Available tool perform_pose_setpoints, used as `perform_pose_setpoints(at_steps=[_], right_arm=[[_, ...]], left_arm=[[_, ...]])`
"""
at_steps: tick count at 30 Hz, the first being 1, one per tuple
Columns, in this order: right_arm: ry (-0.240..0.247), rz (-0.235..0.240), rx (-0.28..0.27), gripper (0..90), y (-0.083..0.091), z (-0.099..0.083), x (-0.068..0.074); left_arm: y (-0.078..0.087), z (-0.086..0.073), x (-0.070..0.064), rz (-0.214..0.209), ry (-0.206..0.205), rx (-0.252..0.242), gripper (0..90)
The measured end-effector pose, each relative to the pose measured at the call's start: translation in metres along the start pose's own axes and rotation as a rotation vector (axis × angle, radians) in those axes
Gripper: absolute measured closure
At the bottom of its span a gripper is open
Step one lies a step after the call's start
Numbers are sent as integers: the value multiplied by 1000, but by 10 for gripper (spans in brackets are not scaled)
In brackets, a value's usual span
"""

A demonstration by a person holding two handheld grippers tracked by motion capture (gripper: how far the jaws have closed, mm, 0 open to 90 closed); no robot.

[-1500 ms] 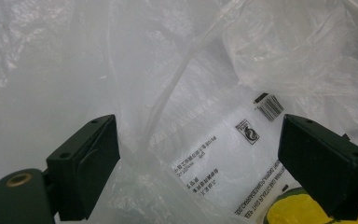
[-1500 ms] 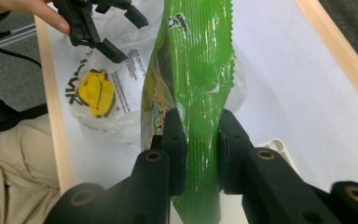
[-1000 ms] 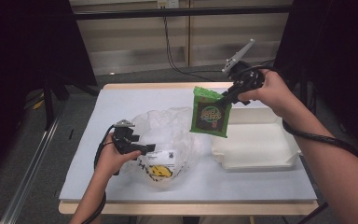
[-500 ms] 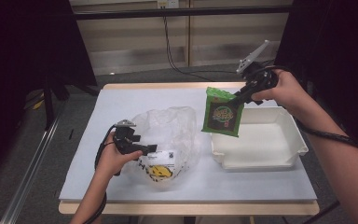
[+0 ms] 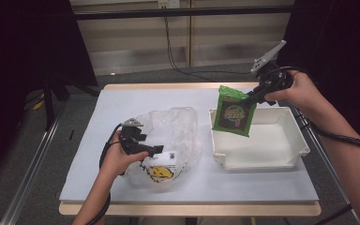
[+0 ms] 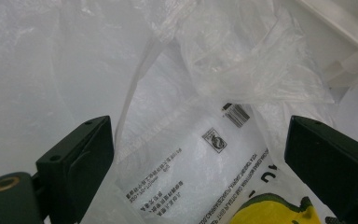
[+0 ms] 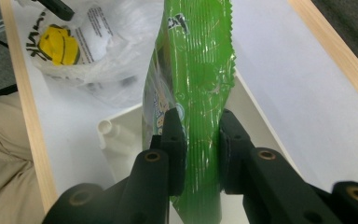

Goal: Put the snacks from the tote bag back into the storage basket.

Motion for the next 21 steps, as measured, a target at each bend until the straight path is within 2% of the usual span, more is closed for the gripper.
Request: perform_pose_setpoints(at_steps=[1, 6, 11, 21], right_arm=[[1, -8, -3, 759, 1, -1, -3], [-21, -21, 7, 760, 2, -8, -13], [-48, -34, -1, 759, 0, -16, -22], [-39, -45, 15, 759, -12, -25, -31]], left_arm=[[0, 0, 1, 7, 1, 1, 83], [-1, -3, 0, -9, 8, 9, 81], [-2, -2, -2, -8, -4, 12, 84], [0, -2, -4, -13, -16, 14, 85]])
Point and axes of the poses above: each handheld gripper's, and its own axes: y roughly backward along the jaws, z roughly out of its top, x roughly to its left, the point moved 6 cm from there along -y, roughly forward along the jaws, and after that the axes turned 3 degrees about -y, right-handed, at the moved point
